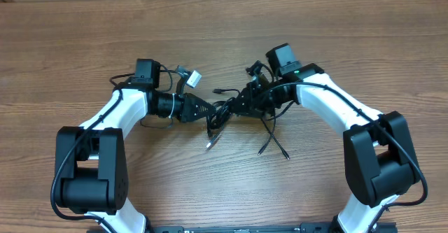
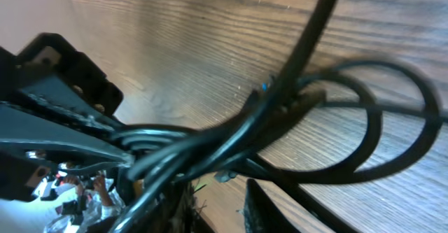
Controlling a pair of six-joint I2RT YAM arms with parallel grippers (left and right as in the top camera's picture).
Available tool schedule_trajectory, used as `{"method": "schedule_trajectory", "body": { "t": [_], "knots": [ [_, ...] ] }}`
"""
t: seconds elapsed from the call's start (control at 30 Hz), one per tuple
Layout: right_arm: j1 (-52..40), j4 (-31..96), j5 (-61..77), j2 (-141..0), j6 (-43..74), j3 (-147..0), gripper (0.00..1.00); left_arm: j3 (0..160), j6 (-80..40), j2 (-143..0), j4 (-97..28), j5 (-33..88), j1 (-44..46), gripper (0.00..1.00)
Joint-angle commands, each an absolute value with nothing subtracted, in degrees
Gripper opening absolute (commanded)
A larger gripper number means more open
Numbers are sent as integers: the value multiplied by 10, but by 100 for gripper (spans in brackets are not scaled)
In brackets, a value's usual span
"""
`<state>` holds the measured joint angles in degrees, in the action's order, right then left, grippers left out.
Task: Untangle cables
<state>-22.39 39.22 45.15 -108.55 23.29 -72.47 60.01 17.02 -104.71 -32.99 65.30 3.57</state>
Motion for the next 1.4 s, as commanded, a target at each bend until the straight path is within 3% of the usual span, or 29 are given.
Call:
{"method": "schedule_trajectory", "body": {
  "t": [0.0,0.33,0.8,1.03,1.37],
  "knots": [
    [-240,383,390,-1066,303,-719,25,605,141,-1046,-328,702,6,4],
    [-262,308,372,-1066,315,-719,30,605,86,-1046,-329,766,-38,4],
    [-289,148,386,-1066,332,-672,29,605,20,-1046,-318,814,-37,4],
    [-289,38,491,-1066,326,-649,29,605,17,-1046,-317,808,-37,4],
    [-282,30,568,-1066,292,-648,28,605,18,-1046,-314,756,-38,4]
  ]
}}
